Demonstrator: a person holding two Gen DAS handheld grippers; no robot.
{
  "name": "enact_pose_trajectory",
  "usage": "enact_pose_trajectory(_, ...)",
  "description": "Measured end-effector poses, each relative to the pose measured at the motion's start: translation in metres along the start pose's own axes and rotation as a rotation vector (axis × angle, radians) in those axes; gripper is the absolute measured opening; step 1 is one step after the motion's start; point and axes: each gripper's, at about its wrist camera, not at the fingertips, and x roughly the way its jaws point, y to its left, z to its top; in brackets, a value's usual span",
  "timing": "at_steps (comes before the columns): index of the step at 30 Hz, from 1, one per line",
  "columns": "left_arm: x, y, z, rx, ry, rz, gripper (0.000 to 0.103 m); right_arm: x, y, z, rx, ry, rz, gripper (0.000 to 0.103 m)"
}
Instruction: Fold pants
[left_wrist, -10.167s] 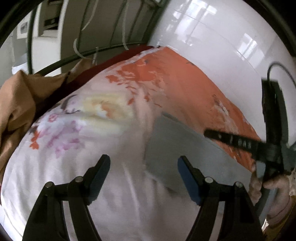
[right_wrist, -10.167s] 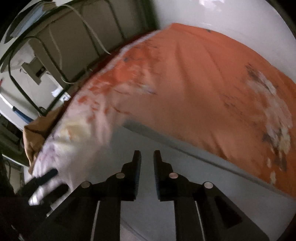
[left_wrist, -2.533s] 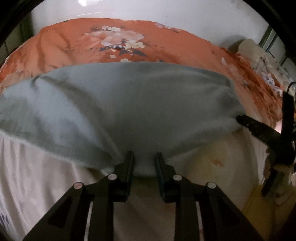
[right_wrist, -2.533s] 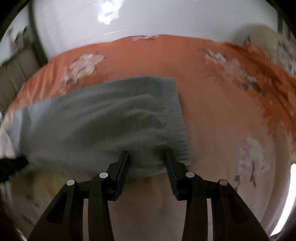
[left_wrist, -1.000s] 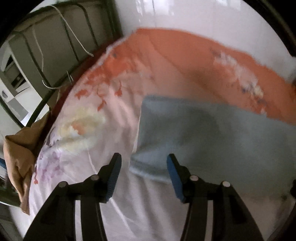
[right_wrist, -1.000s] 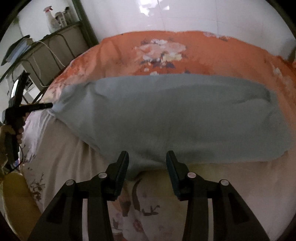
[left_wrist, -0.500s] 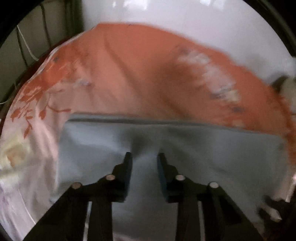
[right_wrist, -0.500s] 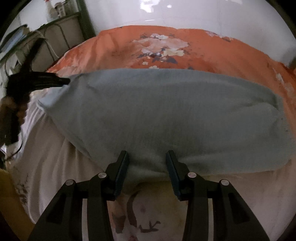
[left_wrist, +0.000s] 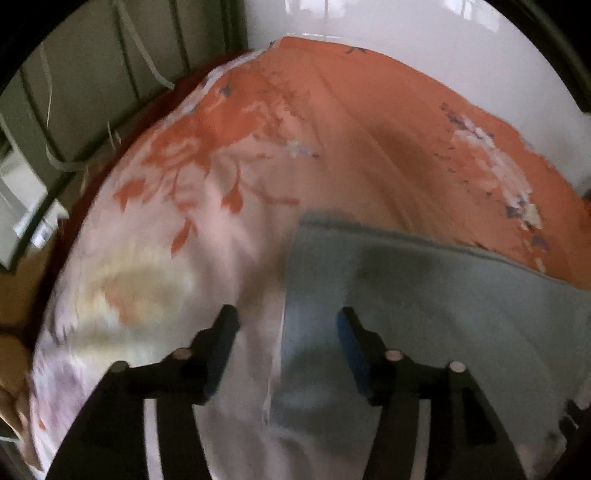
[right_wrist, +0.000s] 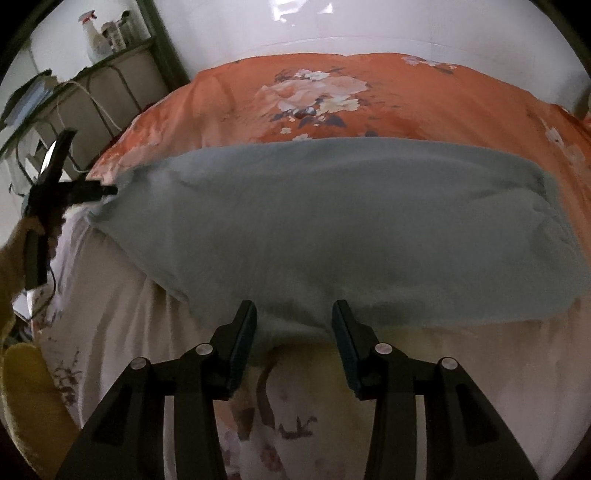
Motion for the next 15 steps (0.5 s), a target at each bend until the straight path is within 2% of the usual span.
enact_pose_trajectory(3,-0.005,0.004,-0.012,-0.034,0.007,-0.059,0.066,-0.009,-0.001,-0.004,0.000,-0.001,-0.014,0.043)
enact_pose_trajectory(7,-0.006,-0.005,-0.014,0.009,0.021,-0.036,0.068,-0.019,-0.002,-0.010,-0.001,0.000,-0.029,0.043)
enact_pose_trajectory(10,-0.001,-0.023,-0.017,0.049,0.064,-0.082,0.068,-0.025,-0.005,-0.013,0.003,-0.005,-0.039,0.043)
enact_pose_trajectory(13,0.008,-0.038,-0.022,0.089,0.075,-0.008,0.068,-0.027,-0.008,-0.014,0.019,-0.009,-0.036,0.043)
enact_pose_trajectory(15,0.011,-0.044,-0.022,0.077,0.077,0.013,0.063,-0.028,-0.011,-0.015,0.029,-0.012,-0.038,0.043)
